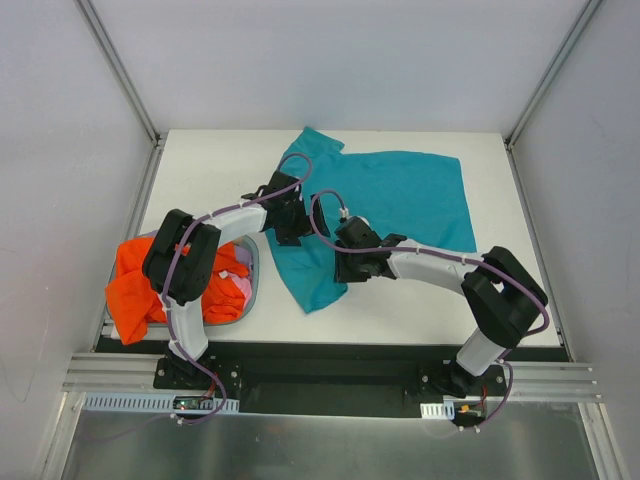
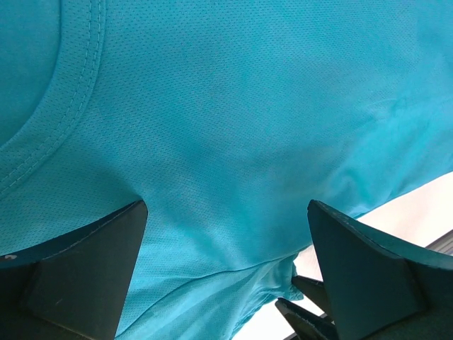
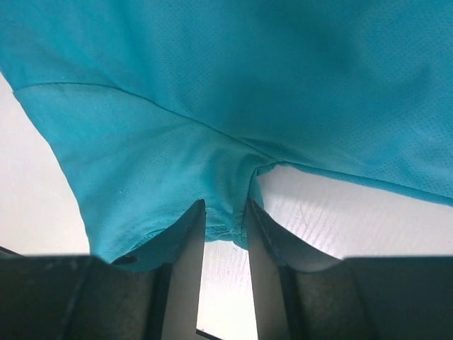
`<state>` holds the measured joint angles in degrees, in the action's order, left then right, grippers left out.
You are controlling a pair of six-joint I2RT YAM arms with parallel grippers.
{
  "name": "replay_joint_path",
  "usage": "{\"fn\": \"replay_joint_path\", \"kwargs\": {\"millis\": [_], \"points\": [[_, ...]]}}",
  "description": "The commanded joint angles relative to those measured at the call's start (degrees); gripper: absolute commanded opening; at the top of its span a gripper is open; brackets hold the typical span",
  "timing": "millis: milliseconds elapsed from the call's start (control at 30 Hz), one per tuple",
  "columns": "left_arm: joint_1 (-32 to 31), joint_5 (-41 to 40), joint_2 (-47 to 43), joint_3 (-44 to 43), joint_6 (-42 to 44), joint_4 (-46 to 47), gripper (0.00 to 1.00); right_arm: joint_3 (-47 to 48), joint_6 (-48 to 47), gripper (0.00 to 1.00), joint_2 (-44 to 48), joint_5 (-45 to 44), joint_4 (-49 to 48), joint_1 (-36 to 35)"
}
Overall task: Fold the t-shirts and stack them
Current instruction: Flatten out the tshirt
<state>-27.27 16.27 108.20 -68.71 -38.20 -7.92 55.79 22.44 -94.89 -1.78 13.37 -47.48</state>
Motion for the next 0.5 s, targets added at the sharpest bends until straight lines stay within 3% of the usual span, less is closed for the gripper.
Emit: {"fn": "replay_joint_path", "kwargs": {"millis": [0,233,433,467], "points": [[0.64,-0.54,0.08,2.43,-0.30,-0.69,0.99,0.55,-0.20,0.33,3.04,-2.00,2.54,-0.77],[0.64,0.16,-0.10,3.32,-0.48,-0.78,0.99,0.02,-1.17,0.37,2.43,-4.02,4.82,-1.03],[0.64,0.08,-0.89,4.37,-0.65,-0.78,0.99,-0.42,-0.90,0.35,0.94,-2.88,3.51,-1.03],[0.72,-0.01,-1.06,4.55,-0.74,-0.87,0.99,-0.51,-0.99,0.29,0.85,-2.62,3.34,-0.94]]}}
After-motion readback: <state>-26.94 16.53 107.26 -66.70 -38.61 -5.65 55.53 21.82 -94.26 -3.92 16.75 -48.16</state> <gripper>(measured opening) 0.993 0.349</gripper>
